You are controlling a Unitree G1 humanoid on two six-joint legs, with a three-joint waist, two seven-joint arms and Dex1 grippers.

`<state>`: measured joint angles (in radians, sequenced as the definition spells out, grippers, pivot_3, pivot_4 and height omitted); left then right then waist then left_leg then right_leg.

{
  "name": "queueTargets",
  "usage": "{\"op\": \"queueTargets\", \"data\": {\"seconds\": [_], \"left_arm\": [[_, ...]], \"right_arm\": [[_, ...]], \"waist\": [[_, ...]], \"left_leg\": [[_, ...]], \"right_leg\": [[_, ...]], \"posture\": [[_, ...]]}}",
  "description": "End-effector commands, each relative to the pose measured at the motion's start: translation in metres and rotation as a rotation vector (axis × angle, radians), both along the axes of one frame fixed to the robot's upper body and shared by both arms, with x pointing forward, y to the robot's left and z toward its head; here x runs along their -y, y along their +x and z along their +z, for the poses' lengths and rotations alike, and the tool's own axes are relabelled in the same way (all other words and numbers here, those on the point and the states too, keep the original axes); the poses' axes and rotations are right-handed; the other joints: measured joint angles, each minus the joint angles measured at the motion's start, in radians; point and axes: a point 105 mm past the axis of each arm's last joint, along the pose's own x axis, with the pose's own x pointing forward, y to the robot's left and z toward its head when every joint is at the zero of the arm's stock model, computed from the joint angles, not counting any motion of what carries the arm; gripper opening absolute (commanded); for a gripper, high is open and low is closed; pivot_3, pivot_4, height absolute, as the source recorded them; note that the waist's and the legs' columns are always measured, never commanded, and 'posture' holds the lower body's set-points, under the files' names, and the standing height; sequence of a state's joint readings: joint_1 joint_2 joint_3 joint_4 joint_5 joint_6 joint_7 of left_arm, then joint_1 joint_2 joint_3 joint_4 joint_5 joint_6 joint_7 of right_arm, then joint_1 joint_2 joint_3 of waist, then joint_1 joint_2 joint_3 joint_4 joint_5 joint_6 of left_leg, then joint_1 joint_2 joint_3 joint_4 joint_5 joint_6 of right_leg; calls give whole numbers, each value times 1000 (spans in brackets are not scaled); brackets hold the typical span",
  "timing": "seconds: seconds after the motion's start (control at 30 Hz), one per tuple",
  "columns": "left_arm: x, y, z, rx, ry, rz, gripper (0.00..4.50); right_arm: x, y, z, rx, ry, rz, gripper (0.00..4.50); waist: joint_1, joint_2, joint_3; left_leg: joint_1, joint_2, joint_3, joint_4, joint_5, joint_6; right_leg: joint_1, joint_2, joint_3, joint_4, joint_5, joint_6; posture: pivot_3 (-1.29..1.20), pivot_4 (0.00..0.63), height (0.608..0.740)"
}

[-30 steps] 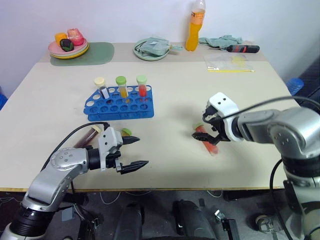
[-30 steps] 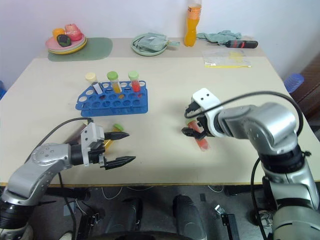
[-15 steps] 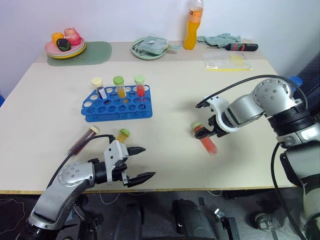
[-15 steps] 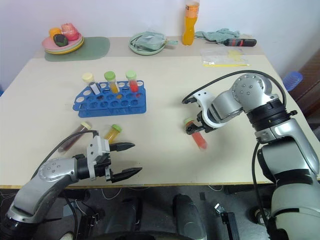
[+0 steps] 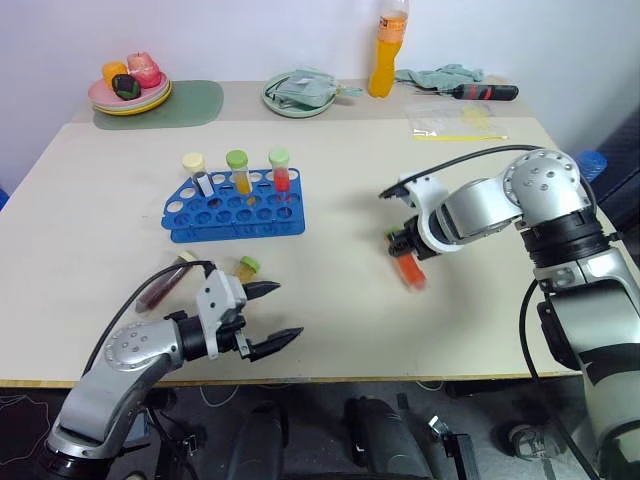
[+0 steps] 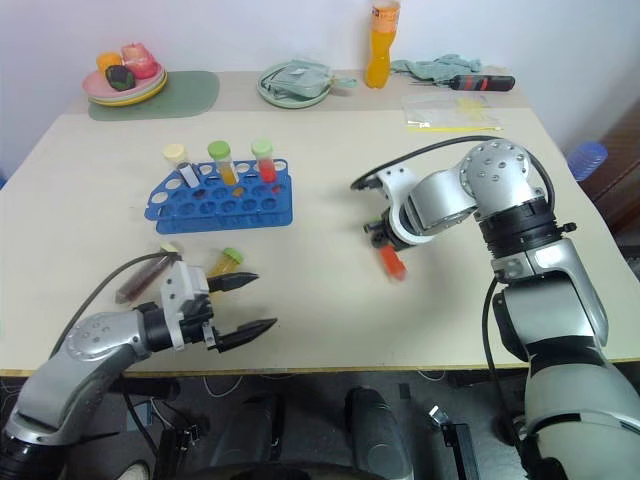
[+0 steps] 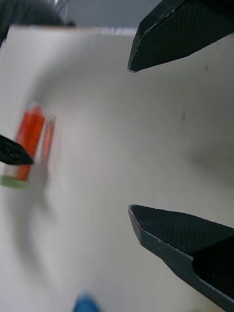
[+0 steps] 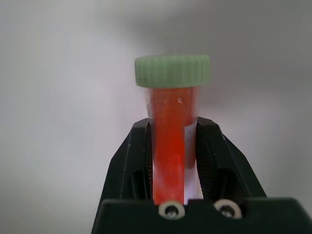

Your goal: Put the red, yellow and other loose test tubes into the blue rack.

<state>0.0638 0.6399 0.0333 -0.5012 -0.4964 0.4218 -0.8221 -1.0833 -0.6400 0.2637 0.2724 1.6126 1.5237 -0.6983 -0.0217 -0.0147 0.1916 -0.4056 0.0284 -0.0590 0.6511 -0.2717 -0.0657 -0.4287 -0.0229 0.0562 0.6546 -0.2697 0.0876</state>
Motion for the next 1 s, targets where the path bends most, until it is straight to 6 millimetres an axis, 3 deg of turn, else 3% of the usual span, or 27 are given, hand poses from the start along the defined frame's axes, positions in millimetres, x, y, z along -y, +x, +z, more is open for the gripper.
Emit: {"op": "queueTargets", "data": {"seconds": [0.03,0.2,0.27,0.37,0.53,0.8,1.0], "left_arm": [[-17,8,17,48,-58,102,4500],[-47,22,37,120,-141,293,4500],[-58,27,42,147,-173,367,4500],[-77,35,46,196,-206,504,4500],[-98,47,47,258,-240,681,4500],[-88,46,50,264,-237,647,4500],[-79,40,46,230,-219,590,4500]], "right_arm": [[-29,2,45,243,178,72,828],[-86,5,106,706,487,236,828],[-108,0,120,873,611,309,828],[-136,-1,111,925,791,346,828],[-171,6,77,1060,753,399,828],[-176,28,46,1124,675,362,828],[-173,32,35,1117,677,345,828]], "waist": [[-1,0,0],[0,0,0],[-2,0,0],[-4,0,-1],[1,-1,-2],[-1,-1,-1],[-12,0,-1]], "left_leg": [[0,0,0,0,0,0],[0,3,-1,1,0,0],[0,4,-1,1,0,0],[1,4,-1,0,0,0],[2,3,0,2,0,-1],[2,3,-1,1,1,-2],[3,4,-1,1,1,-3]], "right_leg": [[0,0,0,0,0,0],[0,4,0,0,0,-1],[0,5,0,0,1,-1],[0,5,0,1,1,-1],[1,3,0,2,1,-2],[0,4,0,4,1,-2],[0,4,1,6,1,-2]], "posture": [[0,150,740],[0,150,740],[0,150,740],[0,150,740],[0,150,740],[0,150,740],[0,150,740]]}}
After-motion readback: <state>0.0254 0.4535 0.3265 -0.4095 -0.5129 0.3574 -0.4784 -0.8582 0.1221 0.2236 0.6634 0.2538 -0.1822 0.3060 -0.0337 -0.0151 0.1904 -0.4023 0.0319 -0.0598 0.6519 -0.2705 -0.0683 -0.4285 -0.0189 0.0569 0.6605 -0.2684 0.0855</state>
